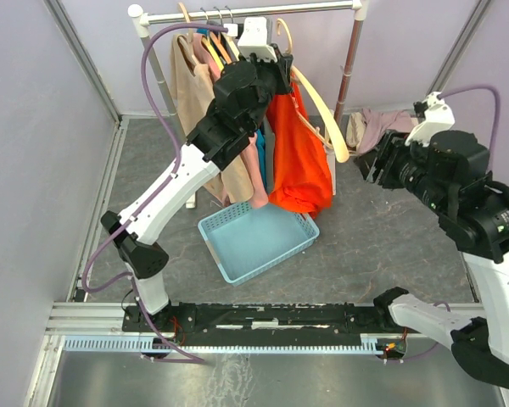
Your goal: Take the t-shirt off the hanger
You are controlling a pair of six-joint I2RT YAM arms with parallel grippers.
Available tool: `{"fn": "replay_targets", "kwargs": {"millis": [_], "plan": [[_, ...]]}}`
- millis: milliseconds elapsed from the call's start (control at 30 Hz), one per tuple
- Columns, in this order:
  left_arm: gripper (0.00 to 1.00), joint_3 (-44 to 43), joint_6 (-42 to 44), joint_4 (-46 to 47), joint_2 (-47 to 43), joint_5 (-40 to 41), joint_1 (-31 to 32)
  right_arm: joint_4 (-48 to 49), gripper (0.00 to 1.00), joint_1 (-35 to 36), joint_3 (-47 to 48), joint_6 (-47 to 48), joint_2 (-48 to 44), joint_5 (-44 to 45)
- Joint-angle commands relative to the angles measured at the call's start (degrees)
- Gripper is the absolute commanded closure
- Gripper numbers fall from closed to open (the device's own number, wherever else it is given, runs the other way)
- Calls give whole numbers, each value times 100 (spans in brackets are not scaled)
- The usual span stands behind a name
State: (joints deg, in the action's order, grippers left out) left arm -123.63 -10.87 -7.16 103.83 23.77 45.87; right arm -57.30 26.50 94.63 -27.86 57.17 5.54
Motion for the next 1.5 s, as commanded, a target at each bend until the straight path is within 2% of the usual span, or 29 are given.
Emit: {"fn": "replay_targets", "kwargs": {"millis": [0,133,300,433,633,967,1467], "plan": [[97,233,508,569,-517,-273,60,-619,38,-7,1032,529,346,935],[97,418,723,546,-573,-440,112,-817,34,-6,2153,863,925,799],[97,616,972,509,-591,-339,243,-1273,33,0,3618,982,1901,220],[97,717,1005,514,-528,-225,372,-1401,33,-5,4217,832,2386,-325],[97,605,1142,512,-258,58,600,-1278,33,-1,4205,662,2626,-661],[97,306,1232,479,152,317,854,-1243,32,3,4100,616,2788,-694],[97,46,1248,446,210,476,1027,-1177,35,-7,3404,765,2824,-286]]}}
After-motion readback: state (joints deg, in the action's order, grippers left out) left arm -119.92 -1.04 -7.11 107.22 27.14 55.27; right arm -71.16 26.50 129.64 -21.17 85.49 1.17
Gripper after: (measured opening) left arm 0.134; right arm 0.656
